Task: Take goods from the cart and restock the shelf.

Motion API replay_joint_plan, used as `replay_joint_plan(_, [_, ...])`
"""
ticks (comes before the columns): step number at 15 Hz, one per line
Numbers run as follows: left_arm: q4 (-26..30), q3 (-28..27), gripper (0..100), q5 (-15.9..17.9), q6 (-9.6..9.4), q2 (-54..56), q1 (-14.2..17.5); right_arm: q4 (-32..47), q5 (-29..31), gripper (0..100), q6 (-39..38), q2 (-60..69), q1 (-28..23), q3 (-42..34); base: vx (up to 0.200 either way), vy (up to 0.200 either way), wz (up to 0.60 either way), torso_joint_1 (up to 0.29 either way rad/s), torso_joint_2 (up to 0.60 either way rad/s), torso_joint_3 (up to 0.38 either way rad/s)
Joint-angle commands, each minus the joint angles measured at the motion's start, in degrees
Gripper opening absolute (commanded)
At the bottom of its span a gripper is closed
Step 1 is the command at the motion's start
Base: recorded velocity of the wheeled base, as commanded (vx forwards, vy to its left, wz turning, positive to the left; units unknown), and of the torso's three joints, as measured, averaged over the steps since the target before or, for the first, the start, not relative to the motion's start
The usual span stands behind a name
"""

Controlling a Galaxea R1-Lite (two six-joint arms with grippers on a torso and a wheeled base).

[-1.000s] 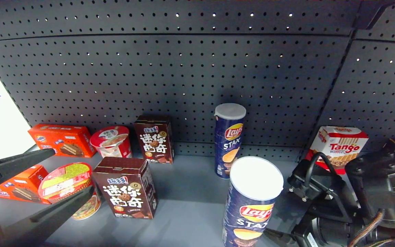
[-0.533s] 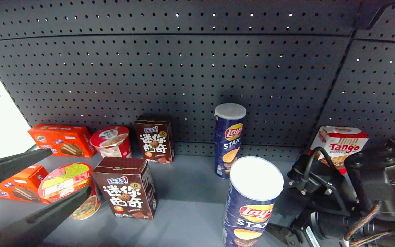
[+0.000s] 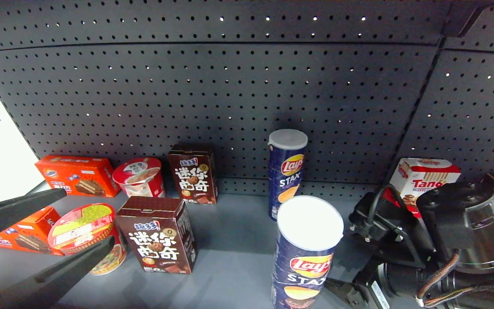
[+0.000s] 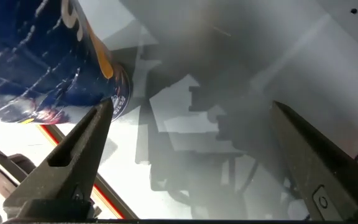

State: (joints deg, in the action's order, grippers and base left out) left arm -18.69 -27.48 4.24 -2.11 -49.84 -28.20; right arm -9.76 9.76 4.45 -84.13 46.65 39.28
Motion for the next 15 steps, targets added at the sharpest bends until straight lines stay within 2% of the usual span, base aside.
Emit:
replay_joint_plan(1, [0.0, 0.2, 100, 0.0, 0.00, -0.2, 0.0, -0.4, 0.0, 100, 0.0, -1.0, 0.5, 0.1, 0.000, 0.000, 0.00, 0.000, 0.00, 0.000])
replay_joint_plan(12, [0.2, 0.4, 100, 0.0, 0.18, 0.9, 0.1, -0.7, -0.2, 100, -0.1, 0.7, 0.9, 0.1, 0.000, 0.000, 0.00, 0.000, 0.00, 0.000])
replay_joint_plan(15, [0.4, 0.4, 100, 0.1, -0.09, 0.8, 0.0, -3.4, -1.7, 100, -0.4, 2.8, 0.5, 0.3, 0.000, 0.000, 0.00, 0.000, 0.00, 0.000])
